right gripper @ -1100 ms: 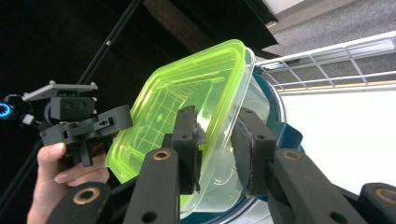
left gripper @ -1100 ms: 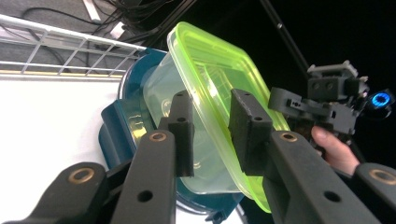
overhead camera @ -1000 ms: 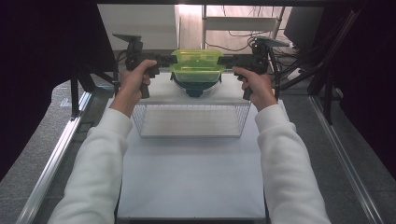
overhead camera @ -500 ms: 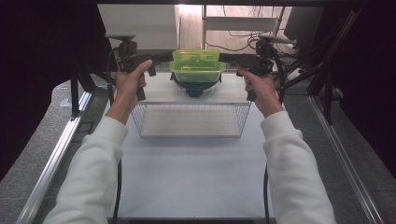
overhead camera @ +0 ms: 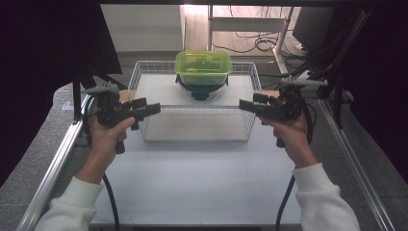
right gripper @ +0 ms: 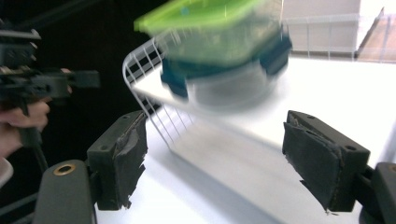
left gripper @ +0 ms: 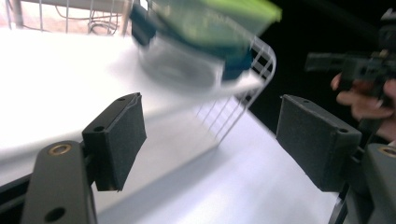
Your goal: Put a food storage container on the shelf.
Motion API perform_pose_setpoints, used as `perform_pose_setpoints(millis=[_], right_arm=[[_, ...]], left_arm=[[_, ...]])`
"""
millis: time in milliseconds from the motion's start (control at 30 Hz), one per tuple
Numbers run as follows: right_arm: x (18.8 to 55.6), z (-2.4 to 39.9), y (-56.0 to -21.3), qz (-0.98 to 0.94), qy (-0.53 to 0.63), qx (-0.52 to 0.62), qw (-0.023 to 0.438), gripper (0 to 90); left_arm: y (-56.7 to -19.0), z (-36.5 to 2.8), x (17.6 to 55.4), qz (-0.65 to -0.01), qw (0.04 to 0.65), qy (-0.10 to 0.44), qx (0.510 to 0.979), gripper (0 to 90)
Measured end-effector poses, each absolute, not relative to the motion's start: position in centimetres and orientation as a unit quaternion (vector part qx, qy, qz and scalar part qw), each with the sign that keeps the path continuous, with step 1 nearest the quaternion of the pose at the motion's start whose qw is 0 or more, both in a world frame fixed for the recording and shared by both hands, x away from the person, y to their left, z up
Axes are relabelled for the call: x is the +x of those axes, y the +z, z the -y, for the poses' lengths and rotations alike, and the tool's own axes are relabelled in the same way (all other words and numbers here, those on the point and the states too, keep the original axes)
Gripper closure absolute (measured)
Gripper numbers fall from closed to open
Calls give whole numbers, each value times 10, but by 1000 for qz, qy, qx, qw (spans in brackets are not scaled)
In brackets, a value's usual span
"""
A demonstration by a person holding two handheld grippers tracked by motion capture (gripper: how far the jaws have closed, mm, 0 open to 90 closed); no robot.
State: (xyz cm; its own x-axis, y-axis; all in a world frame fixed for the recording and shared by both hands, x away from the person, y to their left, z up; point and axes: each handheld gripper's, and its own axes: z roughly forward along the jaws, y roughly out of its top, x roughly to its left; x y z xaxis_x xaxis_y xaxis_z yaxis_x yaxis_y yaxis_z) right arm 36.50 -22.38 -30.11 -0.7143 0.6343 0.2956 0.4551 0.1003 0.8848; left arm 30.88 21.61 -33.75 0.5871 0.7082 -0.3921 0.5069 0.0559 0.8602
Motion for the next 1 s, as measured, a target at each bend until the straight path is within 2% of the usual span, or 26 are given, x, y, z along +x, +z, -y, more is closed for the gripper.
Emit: perform_pose_setpoints(millis=[233, 300, 333, 367, 433, 567, 800, 1000], right_arm=[[320, 245, -344, -743, 558, 357, 101, 224], [315, 247, -351, -746, 553, 356, 104, 224], [303, 248, -366, -754, 542, 354, 110, 226], [303, 248, -366, -754, 542, 354, 110, 226], [290, 246, -393, -767, 522, 357, 108, 231], [280, 240, -426, -781, 497, 367, 88, 232], [275, 236, -452, -795, 464, 378, 92, 239], [277, 234, -455, -799, 458, 377, 95, 239]], left_arm=[[-374, -220, 274, -447, 547, 100, 701, 230], [-389, -220, 263, -452, 540, 100, 703, 231], [-405, -219, 254, -457, 526, 97, 711, 230], [-405, -219, 254, -457, 526, 97, 711, 229], [-428, -215, 242, -463, 509, 93, 720, 229], [-442, -214, 238, -470, 497, 93, 724, 228], [-462, -213, 232, -482, 474, 103, 729, 229], [-464, -210, 233, -482, 471, 103, 732, 228]])
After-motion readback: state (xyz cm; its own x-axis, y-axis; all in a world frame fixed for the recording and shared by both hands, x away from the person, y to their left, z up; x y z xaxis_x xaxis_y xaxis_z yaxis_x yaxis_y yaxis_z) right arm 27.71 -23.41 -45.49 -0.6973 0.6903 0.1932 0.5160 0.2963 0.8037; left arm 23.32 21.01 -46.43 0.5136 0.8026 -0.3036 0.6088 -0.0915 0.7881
